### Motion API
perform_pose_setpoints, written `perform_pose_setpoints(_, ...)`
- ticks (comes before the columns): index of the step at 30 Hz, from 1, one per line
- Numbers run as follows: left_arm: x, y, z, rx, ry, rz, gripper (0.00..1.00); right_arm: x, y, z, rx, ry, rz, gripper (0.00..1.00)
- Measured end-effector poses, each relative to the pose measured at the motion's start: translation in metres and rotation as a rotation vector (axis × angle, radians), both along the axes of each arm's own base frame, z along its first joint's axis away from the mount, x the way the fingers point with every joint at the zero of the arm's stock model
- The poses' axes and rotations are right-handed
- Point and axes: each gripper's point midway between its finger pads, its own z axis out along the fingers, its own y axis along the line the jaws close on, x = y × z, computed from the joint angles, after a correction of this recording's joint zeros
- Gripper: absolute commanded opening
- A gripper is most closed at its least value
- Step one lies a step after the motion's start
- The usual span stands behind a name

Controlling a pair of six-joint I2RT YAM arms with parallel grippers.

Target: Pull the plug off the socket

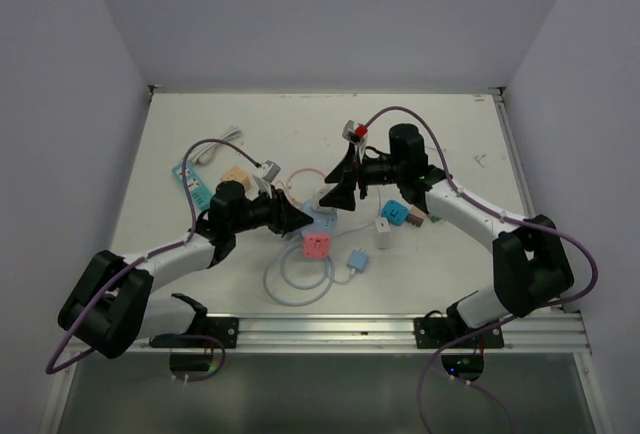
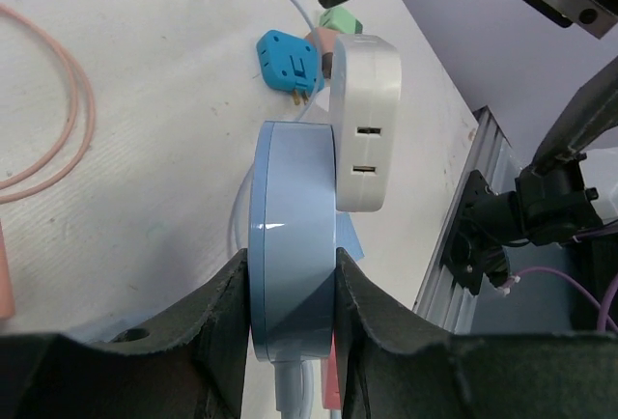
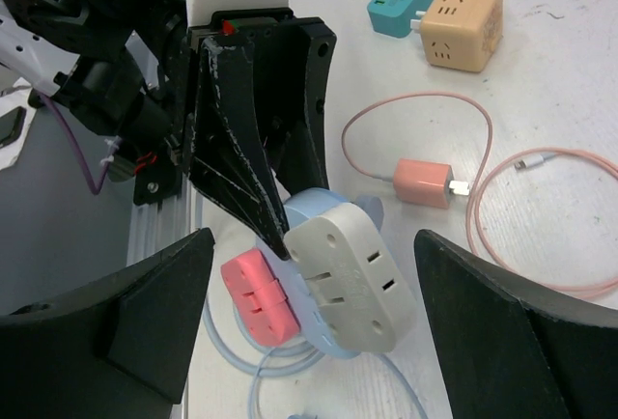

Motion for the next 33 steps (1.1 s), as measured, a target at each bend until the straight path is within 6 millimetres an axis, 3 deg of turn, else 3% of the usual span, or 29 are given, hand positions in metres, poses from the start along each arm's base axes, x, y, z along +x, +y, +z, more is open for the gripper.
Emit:
perform_pose_setpoints(11, 0.007, 0.009, -0.004, 0.067, 0.015, 0.061, 0.0, -0.008, 0.013, -0.001, -0.068, -0.062, 0.034, 0.53)
perform_pose_setpoints(15, 0.013, 0.016, -0.008, 0.117, 0.03, 0.112, 0.0, -0.007, 0.012, -0.004, -0.097, -0.075, 0.026, 0.46)
perform_pose_setpoints(20, 0.024, 0.028, -0.017, 0.185, 0.051, 0.199, 0.0, -0.019, 0.014, -0.015, -0.141, -0.051, 0.049, 0.44)
perform_pose_setpoints(24, 0.032, 0.032, -0.013, 0.201, 0.043, 0.241, 0.0, -0.034, 0.019, -0.023, -0.17, -0.021, 0.086, 0.46)
perform_pose_setpoints(30, 0.041, 0.035, -0.005, 0.216, 0.021, 0.271, 0.0, -0.034, 0.018, -0.029, -0.208, -0.028, 0.062, 0.45)
perform_pose_setpoints(33, 0.04, 0.038, -0.006, 0.237, 0.014, 0.273, 0.0, -0.03, 0.014, -0.029, -0.234, -0.045, 0.023, 0.59)
